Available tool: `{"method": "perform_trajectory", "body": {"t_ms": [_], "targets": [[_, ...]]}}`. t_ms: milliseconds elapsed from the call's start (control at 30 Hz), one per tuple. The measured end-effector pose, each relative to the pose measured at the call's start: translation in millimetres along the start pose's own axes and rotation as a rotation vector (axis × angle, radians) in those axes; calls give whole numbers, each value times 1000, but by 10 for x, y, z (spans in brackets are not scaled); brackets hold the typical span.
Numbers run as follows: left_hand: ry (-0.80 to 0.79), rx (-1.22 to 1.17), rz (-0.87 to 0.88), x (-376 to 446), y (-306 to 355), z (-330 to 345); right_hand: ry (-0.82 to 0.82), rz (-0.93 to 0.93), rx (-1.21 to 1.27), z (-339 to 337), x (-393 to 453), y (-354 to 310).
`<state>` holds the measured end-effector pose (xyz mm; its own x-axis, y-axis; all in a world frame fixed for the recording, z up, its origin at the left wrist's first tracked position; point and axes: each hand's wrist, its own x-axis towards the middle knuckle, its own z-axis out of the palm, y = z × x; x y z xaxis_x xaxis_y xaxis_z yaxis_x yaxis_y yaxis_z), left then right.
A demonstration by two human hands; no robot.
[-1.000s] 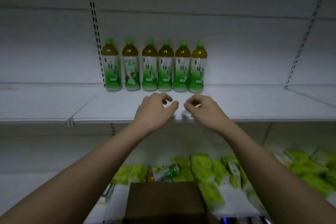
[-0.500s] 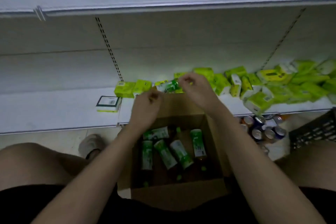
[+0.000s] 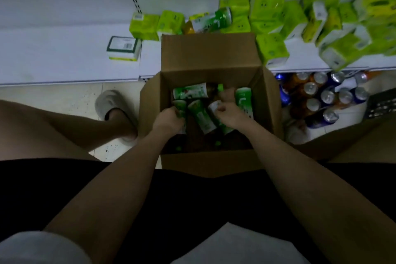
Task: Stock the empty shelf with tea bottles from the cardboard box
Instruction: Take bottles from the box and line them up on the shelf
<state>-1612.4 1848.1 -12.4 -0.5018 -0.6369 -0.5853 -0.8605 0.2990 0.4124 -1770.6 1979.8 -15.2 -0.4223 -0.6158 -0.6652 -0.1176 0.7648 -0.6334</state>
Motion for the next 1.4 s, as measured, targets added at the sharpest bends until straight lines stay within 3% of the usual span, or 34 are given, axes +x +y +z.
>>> {"method": "perform_trajectory", "body": {"t_ms": [133, 267, 500, 667, 800, 967, 1033, 1133, 1300, 1400], "targets": [[-61, -10, -34, 129, -93, 154, -103, 108, -109, 238, 173, 252], [-118, -90, -128, 317, -154, 349, -105, 119, -206, 392, 374, 396], [-138, -186, -404, 699, -333, 823, -79, 125, -155, 575, 829, 468], [-209, -168, -475, 802, -367, 1114, -113, 253, -104, 957, 917, 649], [-136, -182, -507, 799, -351, 1243, 36, 226, -434, 1130, 933, 739], [-55, -831, -613, 882, -359, 1272, -50, 305, -258, 1161, 1006, 760], [-98, -788, -565, 883, -377, 1234, -71, 318, -134, 1140, 1011, 771], [-149, -721, -454, 877, -408, 1158, -68, 289, -140, 1047, 984, 780], [-80, -679, -502, 730, -368, 1004, -48, 257, -136, 804, 844, 659], [-117, -683, -481, 651, -300, 891, -104, 281, -112, 623, 753, 494]]}}
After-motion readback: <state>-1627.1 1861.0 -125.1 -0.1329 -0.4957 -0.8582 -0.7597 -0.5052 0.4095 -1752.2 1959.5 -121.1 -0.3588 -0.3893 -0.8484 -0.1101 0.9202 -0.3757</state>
